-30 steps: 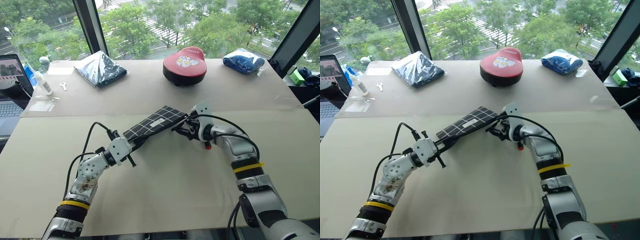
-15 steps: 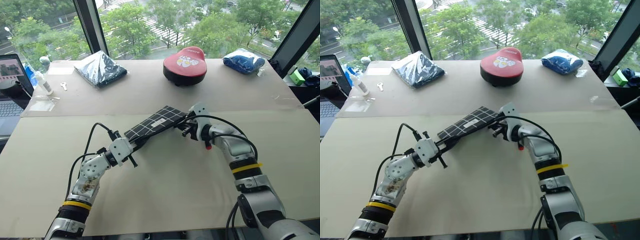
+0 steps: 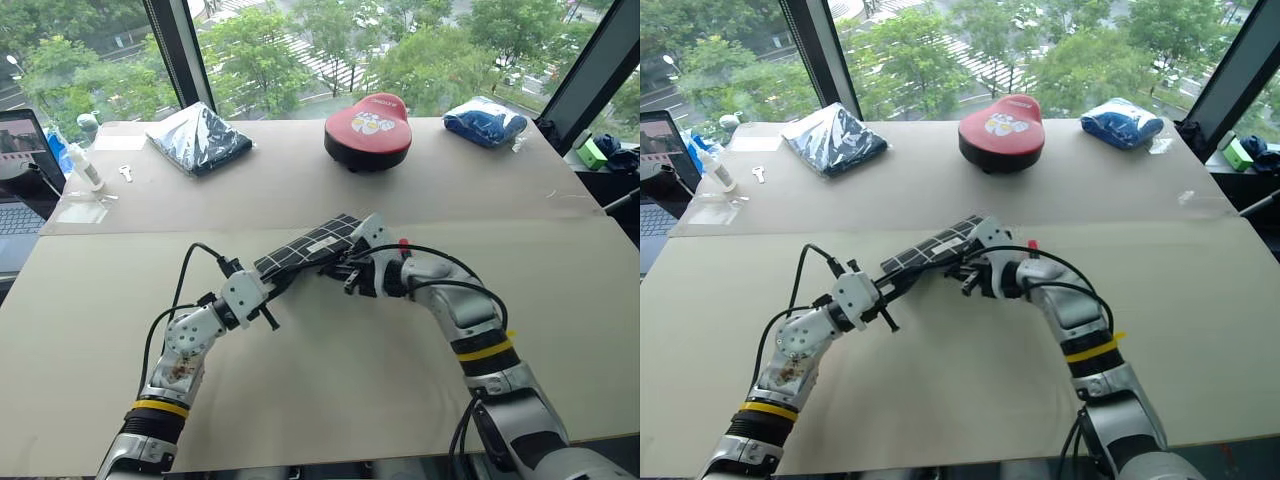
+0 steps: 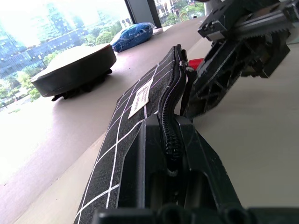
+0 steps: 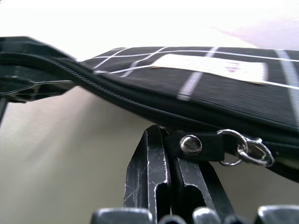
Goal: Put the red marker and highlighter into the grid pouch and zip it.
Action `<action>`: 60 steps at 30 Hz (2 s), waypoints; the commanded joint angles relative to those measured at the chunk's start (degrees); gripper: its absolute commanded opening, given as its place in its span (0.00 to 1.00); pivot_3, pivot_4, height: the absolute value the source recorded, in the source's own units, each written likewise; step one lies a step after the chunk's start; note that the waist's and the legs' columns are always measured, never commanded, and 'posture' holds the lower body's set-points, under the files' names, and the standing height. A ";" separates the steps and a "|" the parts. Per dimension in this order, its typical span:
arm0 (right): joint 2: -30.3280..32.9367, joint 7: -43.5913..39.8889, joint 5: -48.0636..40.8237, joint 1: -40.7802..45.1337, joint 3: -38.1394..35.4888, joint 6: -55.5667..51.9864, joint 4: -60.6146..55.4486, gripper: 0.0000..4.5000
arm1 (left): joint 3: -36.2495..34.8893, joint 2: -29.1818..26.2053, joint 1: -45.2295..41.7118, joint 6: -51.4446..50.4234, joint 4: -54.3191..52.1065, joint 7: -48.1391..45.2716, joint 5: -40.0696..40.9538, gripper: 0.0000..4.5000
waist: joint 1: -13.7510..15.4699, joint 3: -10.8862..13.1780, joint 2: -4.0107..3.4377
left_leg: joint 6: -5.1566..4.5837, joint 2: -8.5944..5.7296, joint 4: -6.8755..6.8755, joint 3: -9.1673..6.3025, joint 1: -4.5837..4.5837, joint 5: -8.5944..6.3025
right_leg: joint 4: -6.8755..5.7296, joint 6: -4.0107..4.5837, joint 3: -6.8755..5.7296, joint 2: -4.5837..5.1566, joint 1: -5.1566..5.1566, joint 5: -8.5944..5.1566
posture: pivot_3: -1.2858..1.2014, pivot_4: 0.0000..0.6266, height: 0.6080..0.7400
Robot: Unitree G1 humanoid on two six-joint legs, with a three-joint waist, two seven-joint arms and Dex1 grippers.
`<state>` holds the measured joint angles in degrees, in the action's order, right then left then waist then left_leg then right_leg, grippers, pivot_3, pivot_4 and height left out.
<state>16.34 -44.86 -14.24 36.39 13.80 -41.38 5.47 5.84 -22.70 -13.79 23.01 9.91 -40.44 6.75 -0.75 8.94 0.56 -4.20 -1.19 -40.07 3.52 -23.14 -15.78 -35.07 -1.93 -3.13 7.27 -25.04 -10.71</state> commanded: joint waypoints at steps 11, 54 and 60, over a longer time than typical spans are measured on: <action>-4.52 -7.40 -3.59 7.39 3.73 -1.93 0.69 0.01 | 0.46 1.24 -1.57 -0.50 -0.52 -1.14 0.62 0.00 | 0.10 0.00 0.00 | 0.01 0.01 -0.10 -0.05 0.00 0.01 | -0.03 0.00 -0.02 -0.04 0.02 0.01 | 0.52 0.24 1.00; 18.31 23.57 -7.16 -29.83 -32.83 -15.50 -30.42 0.72 | 0.30 3.93 -5.14 1.50 4.05 -4.23 1.60 0.00 | 1.55 -0.01 0.05 | -0.62 -0.08 -0.41 0.02 0.15 -0.34 | 0.12 -0.03 0.22 0.06 0.21 0.15 | 0.52 0.24 1.00; 18.05 22.85 -7.31 -30.96 -31.63 -14.32 -28.44 0.72 | 0.39 4.00 -4.30 1.34 3.27 -4.06 1.52 0.00 | 1.47 -0.01 0.05 | -0.64 -0.06 -0.41 0.02 0.17 -0.35 | 0.10 -0.03 0.23 0.03 0.22 0.15 | 0.52 0.24 1.00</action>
<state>34.41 -21.66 -21.48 5.65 -17.52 -57.31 -22.36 6.64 -18.91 -18.04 23.40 14.51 -44.52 7.13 0.72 8.93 0.62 -4.84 -1.25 -40.48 3.53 -22.96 -16.13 -34.97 -1.96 -2.90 7.30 -24.81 -10.56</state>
